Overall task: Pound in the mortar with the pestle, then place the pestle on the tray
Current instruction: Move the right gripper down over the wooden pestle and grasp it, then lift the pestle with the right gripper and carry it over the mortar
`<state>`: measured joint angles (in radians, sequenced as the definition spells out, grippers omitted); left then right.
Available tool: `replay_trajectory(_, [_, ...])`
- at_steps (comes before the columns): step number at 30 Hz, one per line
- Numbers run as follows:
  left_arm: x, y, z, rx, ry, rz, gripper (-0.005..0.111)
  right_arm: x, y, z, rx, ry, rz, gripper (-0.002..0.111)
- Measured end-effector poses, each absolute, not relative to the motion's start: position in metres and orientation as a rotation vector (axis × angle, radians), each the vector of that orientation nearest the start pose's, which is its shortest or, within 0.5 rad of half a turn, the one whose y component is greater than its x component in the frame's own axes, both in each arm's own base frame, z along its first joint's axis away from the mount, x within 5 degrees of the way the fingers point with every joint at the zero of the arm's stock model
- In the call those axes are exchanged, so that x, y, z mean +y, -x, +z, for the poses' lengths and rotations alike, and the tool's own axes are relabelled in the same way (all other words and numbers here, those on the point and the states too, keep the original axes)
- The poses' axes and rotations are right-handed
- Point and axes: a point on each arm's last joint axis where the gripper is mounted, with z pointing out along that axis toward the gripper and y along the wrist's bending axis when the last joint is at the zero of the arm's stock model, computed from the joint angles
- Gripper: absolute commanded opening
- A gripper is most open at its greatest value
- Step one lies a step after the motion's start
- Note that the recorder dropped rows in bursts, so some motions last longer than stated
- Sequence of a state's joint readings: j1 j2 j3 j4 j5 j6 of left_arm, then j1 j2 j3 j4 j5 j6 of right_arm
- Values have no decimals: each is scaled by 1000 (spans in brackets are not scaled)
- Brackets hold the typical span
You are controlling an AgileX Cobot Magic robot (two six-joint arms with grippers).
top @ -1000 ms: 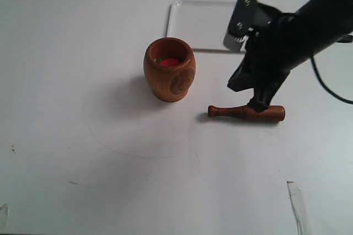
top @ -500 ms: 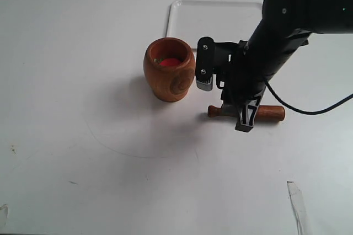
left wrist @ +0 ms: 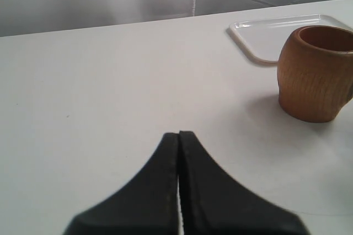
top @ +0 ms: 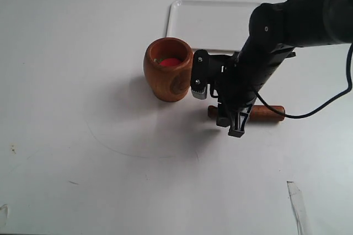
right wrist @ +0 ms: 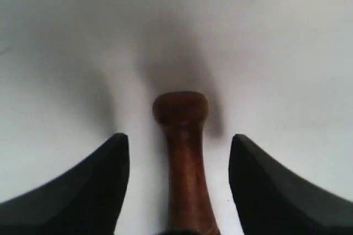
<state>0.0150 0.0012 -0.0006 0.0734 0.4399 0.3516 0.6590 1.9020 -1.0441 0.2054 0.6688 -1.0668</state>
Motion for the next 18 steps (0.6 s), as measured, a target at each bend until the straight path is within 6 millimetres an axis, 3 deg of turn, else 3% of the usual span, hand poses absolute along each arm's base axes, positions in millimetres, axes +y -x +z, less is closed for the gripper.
replay_trajectory(2, [4, -51, 174, 1901, -367, 320, 0, 215, -259, 126, 2112, 2114, 163, 47])
replay_trajectory(6, [4, -51, 174, 1901, -367, 320, 0, 215, -259, 118, 2130, 2129, 167, 1])
replay_trajectory(13, [4, -51, 174, 1901, -367, 320, 0, 217, -266, 124, 2162, 2000, 94, 0])
replay_trajectory(16, [4, -51, 174, 1901, -367, 320, 0, 222, -276, 174, 2022, 1713, 46, 0])
replay_trajectory(18, [4, -51, 174, 1901, -367, 320, 0, 223, -280, 224, 1879, 1442, 61, 0])
